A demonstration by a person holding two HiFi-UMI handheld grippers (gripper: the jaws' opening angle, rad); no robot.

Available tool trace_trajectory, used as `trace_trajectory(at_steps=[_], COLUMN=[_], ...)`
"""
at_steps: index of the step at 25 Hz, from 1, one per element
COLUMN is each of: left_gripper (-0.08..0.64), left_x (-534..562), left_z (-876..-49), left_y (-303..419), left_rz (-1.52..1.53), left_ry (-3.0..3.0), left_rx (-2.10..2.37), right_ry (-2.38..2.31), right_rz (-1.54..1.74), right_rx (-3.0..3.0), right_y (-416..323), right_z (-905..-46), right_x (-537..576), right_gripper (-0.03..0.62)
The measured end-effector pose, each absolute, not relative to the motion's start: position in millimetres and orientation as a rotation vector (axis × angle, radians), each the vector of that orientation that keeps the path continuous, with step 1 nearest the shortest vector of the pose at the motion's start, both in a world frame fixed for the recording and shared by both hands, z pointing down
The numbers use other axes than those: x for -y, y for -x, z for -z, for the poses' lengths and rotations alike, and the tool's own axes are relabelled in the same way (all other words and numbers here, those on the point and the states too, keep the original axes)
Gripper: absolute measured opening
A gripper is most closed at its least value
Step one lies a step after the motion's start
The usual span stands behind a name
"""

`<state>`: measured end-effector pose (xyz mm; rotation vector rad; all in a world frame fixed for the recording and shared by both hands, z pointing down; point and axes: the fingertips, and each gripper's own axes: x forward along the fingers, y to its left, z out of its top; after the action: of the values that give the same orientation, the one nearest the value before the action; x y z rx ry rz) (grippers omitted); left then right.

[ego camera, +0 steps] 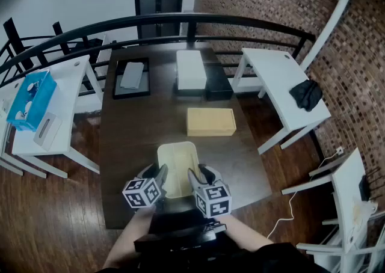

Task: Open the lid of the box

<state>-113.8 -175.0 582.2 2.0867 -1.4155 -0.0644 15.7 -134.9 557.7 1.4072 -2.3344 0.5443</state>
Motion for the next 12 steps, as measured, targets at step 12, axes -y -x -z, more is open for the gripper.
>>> trace_trajectory(at_steps=[12], left_gripper=[0.163], left_x=[175], left_z=[-585], left_y=[108], left_rz=[-0.029], left_ry=[-2.129], left_rx=[1.392], right_ry=[-1.544], right_rz=[-0.475], right_rx=[2.048], right_y=[-19], right_z=[-600], right_x=[145], right_gripper=[0.048])
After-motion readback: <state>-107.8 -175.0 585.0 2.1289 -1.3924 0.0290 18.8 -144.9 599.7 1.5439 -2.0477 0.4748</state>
